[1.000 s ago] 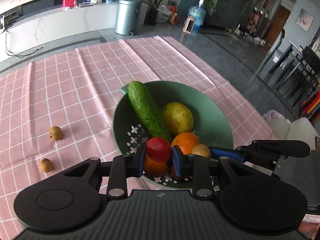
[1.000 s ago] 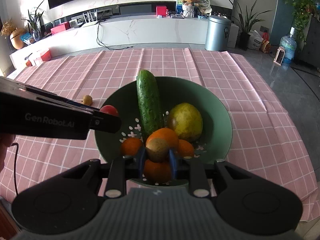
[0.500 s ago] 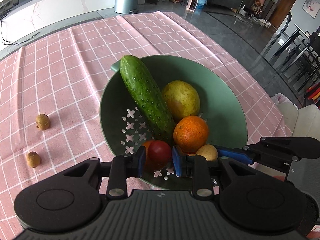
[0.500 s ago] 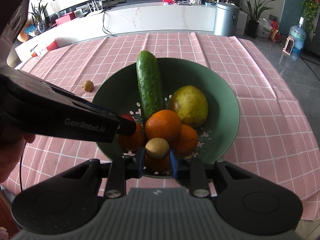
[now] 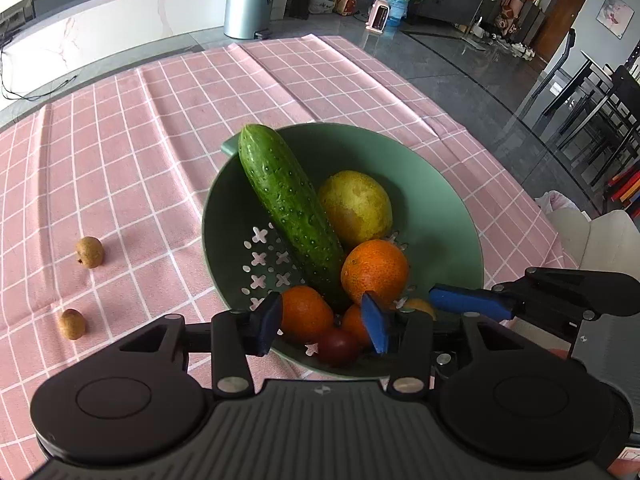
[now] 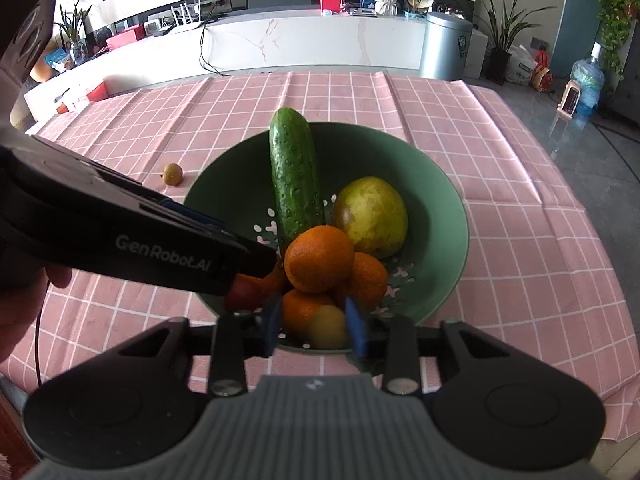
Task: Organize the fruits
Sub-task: 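Move both tools back to the tablecloth and grasp a brown fruit with the left tool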
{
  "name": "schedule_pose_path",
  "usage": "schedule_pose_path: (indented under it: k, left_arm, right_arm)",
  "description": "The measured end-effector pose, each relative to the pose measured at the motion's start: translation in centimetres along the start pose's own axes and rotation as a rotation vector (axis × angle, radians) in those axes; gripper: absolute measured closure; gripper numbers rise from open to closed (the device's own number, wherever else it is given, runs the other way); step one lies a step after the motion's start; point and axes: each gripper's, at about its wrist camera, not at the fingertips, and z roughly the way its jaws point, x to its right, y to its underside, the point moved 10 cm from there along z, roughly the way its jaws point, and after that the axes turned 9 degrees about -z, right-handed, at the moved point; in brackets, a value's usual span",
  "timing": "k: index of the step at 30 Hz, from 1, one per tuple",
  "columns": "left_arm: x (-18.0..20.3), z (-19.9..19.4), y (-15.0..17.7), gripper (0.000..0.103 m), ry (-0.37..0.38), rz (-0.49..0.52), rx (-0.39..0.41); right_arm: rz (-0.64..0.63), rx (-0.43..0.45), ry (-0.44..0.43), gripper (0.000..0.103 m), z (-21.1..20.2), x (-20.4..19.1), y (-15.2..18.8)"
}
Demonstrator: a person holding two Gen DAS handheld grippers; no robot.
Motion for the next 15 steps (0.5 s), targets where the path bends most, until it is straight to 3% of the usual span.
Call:
schedule_pose_path:
  k: [5, 8, 15]
  left_arm:
    - [-0.6, -2.4, -0.2, 0.048, -0.001, -0.003, 0.051]
    - [-1.4, -4.0, -0.2, 0.048, -0.042, -0.002, 0.1]
    - [-4.8, -7.5, -0.2, 0.048, -0.127, -0.015, 0.194]
  right_arm:
    - [0.008, 0.031, 0.027, 0.066, -1.1, -0.3, -0.3]
    - [0.039, 0.065, 0.036, 0.061, -1.7, -0.8, -0.6]
    - [0.056, 0.171, 0.007, 0.061, -2.9, -4.1, -2.0]
